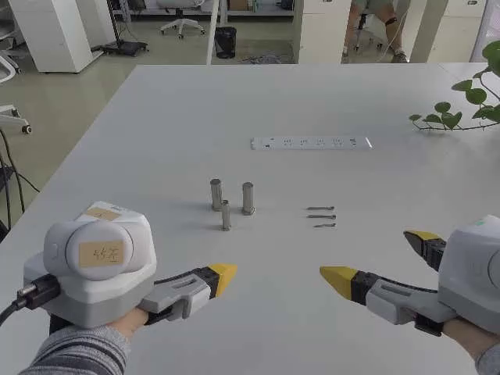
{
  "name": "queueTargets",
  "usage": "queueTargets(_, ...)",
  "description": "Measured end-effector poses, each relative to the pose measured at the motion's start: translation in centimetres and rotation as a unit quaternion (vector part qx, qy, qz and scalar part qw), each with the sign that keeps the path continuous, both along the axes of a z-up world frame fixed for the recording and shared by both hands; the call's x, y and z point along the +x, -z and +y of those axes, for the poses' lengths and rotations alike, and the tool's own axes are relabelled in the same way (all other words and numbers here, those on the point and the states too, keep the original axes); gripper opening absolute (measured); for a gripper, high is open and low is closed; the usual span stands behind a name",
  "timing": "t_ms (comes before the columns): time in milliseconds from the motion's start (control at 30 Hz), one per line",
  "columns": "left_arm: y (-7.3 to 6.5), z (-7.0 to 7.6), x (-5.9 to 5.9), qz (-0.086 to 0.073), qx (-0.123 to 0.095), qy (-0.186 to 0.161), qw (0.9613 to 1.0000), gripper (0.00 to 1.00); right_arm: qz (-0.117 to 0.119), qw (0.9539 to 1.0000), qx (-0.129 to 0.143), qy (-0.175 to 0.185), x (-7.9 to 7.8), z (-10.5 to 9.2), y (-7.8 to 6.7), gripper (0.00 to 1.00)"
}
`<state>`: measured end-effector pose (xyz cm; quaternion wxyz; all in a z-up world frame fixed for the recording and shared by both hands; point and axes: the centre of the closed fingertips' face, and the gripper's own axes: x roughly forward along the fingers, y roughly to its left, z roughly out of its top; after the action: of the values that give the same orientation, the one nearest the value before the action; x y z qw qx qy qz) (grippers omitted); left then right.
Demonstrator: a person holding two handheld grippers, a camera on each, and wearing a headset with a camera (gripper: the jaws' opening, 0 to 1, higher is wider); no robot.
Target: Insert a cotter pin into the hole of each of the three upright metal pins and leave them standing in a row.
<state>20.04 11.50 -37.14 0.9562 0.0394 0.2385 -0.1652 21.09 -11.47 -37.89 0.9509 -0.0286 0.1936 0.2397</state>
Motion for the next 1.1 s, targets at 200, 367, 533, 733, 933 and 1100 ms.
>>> queueTargets(200, -0.1, 0.09, 0.0, -0.003, 0.002, -0.001, 1.0, 0.78, 0.001, 1.0, 0.002, 0.0, -0.03, -0.04, -0.06, 0.83)
queueTargets(367, -0.18, 0.16, 0.08, -0.004, 0.003, 0.0, 1.0, 0.77, -0.001, 1.0, 0.003, 0.002, 0.0, -0.14, -0.19, 0.82)
queueTargets(533, -0.29, 0.15, 0.16, -0.006, 0.004, 0.001, 1.0, 0.76, -0.002, 1.0, 0.004, 0.003, 0.04, -0.17, -0.31, 0.82)
queueTargets(733, -0.37, 0.17, 0.18, -0.008, 0.005, 0.001, 1.0, 0.76, -0.003, 1.0, 0.003, 0.002, 0.05, -0.19, -0.34, 0.82)
queueTargets(933, -0.38, 0.22, 0.2, -0.009, 0.005, 0.0, 1.0, 0.76, -0.004, 1.0, 0.003, 0.003, 0.04, -0.19, -0.36, 0.82)
queueTargets(1100, -0.37, 0.31, 0.17, -0.009, 0.005, -0.002, 0.9999, 0.75, -0.004, 1.0, 0.004, 0.003, 0.03, -0.16, -0.35, 0.81)
